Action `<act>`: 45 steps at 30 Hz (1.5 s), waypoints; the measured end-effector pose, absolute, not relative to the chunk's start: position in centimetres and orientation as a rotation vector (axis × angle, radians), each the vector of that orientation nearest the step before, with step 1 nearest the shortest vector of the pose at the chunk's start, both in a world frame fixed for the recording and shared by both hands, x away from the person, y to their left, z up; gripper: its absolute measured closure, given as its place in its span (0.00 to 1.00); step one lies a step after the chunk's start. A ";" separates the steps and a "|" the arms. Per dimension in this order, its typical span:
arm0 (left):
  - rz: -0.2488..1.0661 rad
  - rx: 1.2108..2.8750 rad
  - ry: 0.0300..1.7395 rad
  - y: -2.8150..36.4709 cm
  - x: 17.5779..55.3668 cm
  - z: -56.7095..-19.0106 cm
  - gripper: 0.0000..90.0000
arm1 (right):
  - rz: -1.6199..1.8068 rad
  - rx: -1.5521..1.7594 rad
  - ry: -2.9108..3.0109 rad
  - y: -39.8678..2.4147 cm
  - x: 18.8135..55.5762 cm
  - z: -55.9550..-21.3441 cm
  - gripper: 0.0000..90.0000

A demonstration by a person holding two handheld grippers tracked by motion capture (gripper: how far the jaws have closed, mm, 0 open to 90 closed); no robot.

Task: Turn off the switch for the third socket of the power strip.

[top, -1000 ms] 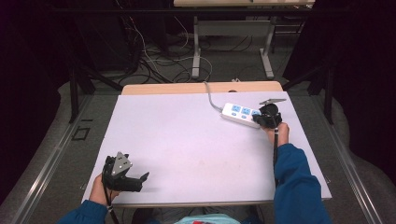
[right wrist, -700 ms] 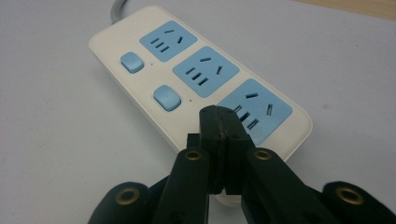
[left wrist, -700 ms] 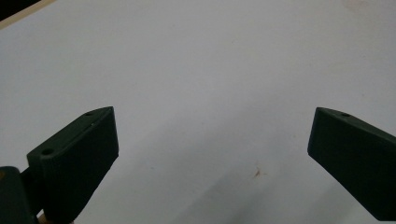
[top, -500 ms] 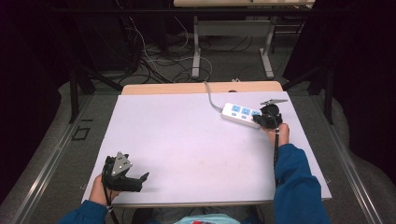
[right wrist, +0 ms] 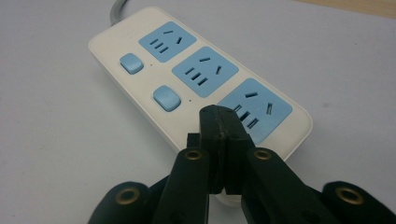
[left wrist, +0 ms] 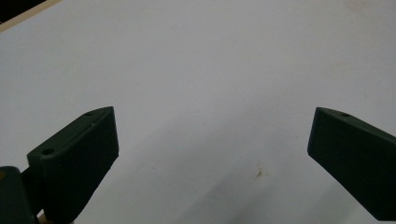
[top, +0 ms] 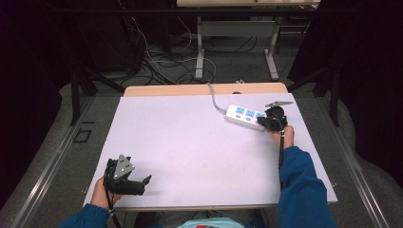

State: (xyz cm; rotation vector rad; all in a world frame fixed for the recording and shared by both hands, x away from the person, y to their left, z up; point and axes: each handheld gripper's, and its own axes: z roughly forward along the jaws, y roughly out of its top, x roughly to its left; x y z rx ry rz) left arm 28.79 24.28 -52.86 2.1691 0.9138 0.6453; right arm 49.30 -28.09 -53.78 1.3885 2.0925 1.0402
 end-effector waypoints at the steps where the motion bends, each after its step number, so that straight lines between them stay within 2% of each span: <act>1: 0.650 2.173 0.913 24.3 28.8 -52.8 0.02 | 1.040 1.388 2.093 -28.1 49.3 -53.8 1.00; 45: 0.649 2.171 0.915 24.3 28.8 -52.8 0.02 | 1.018 1.395 2.087 -27.8 49.2 -53.8 1.00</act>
